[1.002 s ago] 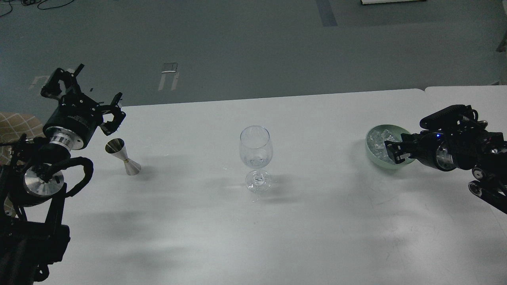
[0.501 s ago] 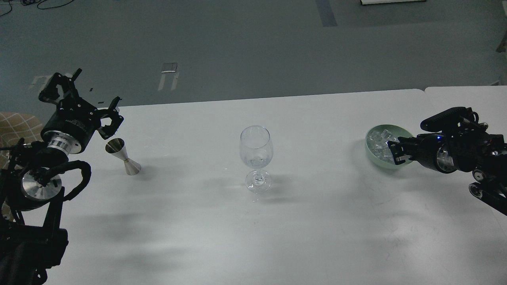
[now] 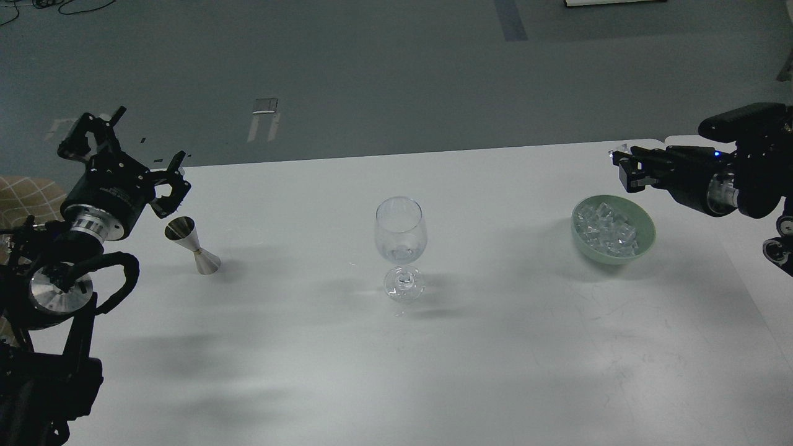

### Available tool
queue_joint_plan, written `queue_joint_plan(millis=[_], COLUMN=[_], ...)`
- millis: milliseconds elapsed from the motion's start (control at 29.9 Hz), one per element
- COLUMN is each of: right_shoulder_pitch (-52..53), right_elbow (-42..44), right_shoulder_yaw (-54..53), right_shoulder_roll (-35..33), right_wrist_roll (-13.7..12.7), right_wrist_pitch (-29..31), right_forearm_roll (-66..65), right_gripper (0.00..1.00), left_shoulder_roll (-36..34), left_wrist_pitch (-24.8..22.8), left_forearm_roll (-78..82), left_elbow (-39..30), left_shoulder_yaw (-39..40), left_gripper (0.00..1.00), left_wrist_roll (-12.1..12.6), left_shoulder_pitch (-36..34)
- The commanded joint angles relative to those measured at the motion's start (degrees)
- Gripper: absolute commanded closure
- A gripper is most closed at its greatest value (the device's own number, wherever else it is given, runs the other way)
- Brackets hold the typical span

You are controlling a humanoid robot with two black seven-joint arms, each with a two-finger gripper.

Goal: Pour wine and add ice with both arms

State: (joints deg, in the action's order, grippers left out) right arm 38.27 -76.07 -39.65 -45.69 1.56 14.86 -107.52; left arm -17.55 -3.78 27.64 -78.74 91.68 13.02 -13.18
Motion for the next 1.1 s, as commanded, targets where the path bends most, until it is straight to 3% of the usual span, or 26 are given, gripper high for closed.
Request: queue_joint_plan(millis=[0, 200, 367, 768, 1069], right_shoulder_pitch=[0.66, 2.59, 5.48, 11.21, 15.16], right_elbow=[-5.39, -11.46, -15.68, -17.09, -16.83], right_shoulder_yaw=[-0.78, -0.87, -0.61, 0.71, 10.46], right_shoulder_roll=[-1.07, -0.11, 0.86, 15.7, 20.81], right_wrist_roll=[-0.24, -1.03, -1.03, -0.59, -1.03], right_wrist_pitch=[0.25, 0.34, 0.34, 2.89, 3.42], right_forearm_roll=[0.38, 0.3, 0.3, 0.21, -0.32], right_gripper=[0.85, 0.92, 0.92, 0.91, 0.89], left_shoulder_roll=[-0.03, -0.21, -0.82, -2.31, -2.32], left_wrist_pitch=[0.0, 0.0, 0.0, 0.0, -0.08], left_forearm_roll=[-0.05, -0.05, -0.05, -0.05, -0.05], left_elbow=[-0.1, -0.45, -0.45, -0.54, -0.54], left_shoulder_yaw=[0.08, 0.78, 1.57, 3.06, 3.68], left_gripper=[0.02, 0.02, 0.02, 0.02, 0.02], left_wrist_roll=[0.08, 0.25, 0.34, 0.34, 0.43], left_shoulder_pitch=[-0.01, -0.09, -0.01, -0.01, 0.08])
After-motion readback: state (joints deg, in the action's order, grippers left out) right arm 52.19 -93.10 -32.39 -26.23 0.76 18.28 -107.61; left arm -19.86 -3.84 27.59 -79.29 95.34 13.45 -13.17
